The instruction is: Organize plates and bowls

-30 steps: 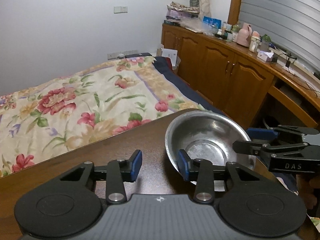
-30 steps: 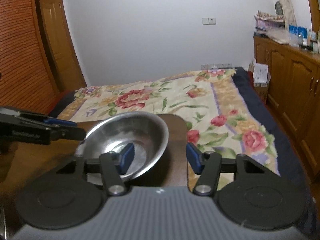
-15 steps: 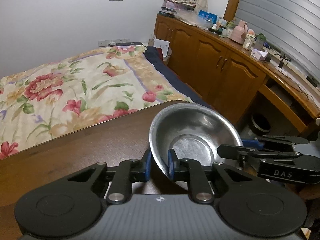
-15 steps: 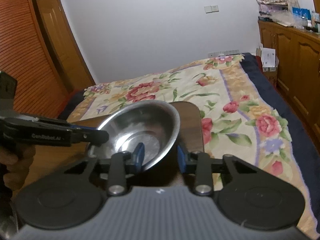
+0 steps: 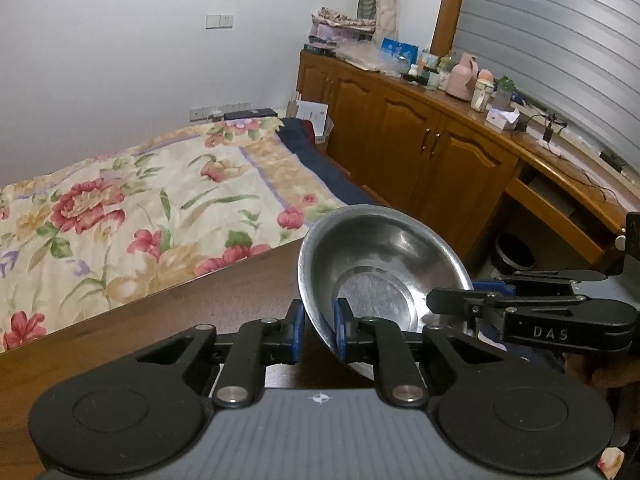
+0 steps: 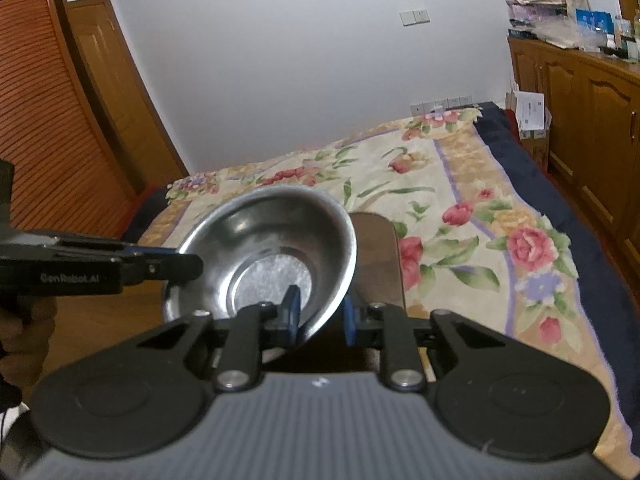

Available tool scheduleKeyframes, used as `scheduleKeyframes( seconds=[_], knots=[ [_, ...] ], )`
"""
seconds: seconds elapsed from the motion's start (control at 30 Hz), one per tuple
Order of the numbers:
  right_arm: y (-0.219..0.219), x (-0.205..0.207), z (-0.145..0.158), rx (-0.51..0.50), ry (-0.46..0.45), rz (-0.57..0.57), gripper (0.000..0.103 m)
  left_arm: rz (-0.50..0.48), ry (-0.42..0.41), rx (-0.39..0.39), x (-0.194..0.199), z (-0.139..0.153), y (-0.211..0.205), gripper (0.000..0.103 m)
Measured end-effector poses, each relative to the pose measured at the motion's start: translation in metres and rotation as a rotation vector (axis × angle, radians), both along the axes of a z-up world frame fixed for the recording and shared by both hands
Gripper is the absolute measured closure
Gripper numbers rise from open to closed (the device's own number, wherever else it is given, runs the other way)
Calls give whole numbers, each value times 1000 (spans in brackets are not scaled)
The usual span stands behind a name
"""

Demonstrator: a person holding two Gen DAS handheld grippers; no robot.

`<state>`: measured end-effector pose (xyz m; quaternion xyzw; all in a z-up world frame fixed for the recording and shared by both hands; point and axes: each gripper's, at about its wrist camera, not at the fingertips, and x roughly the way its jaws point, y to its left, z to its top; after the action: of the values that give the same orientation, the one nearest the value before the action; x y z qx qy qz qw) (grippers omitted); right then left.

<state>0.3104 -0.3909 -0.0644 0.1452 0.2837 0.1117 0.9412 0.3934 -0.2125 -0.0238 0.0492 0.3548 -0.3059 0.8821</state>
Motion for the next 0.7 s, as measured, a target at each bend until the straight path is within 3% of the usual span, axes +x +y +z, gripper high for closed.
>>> scheduleKeyframes(
  seconds=[0.7],
  knots=[
    [5, -46, 59, -52, -92, -33, 80, -35, -77, -40, -59, 57, 9, 85]
  ],
)
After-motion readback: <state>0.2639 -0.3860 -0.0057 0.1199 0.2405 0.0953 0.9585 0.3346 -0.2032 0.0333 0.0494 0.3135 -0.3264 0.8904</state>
